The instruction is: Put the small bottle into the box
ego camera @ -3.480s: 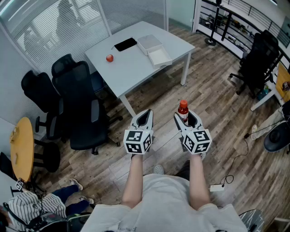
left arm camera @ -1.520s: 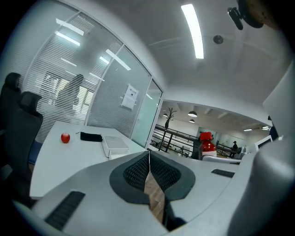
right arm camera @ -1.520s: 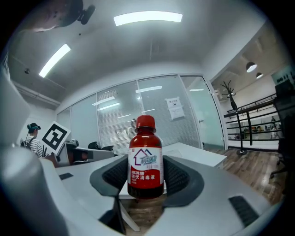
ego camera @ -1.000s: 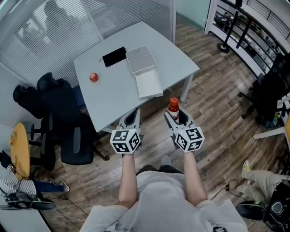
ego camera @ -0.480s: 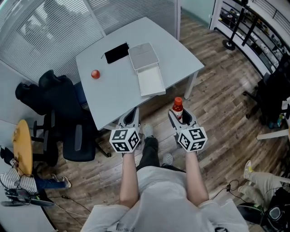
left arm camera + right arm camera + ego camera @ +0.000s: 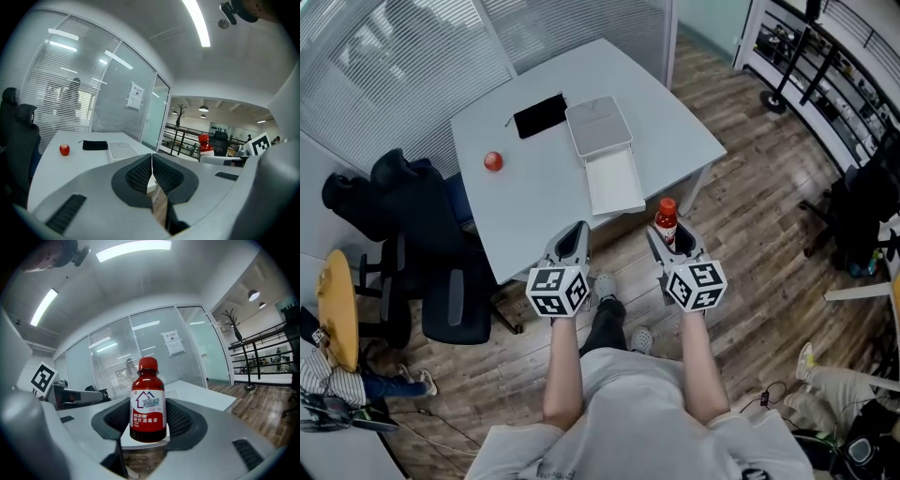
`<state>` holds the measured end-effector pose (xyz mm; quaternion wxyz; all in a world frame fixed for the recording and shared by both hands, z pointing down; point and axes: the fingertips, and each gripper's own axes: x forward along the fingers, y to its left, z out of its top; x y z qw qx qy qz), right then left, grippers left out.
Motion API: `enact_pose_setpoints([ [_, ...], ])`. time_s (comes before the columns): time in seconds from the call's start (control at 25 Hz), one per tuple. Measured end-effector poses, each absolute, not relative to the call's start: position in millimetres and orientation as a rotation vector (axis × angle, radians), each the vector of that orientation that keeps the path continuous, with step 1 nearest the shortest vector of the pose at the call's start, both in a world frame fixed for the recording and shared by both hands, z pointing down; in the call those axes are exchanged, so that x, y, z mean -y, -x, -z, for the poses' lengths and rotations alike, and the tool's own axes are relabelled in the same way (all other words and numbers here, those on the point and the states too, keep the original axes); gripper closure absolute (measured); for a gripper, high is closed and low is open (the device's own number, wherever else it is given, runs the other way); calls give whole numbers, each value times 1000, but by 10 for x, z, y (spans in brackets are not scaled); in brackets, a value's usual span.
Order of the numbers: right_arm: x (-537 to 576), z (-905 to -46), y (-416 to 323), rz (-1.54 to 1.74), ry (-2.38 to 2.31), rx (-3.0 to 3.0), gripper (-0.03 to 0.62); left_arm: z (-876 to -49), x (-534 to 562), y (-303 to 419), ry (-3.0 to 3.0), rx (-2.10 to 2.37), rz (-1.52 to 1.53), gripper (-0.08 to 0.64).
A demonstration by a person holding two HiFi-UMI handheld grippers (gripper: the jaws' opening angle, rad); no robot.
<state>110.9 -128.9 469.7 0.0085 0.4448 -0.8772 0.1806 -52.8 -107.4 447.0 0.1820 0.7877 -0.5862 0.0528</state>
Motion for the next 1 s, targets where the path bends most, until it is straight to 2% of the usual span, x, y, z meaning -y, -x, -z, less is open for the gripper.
enact_pose_setpoints([
  [0.4,2119,-4850,-743,-546,-1389,2694,367,-4607,1924,905,-2214,1631,-132,531],
  [1.0,3273,-4695,-150,-543,-1422,2684,367,-4387,3073,1463,-2252,1601,-154,531],
])
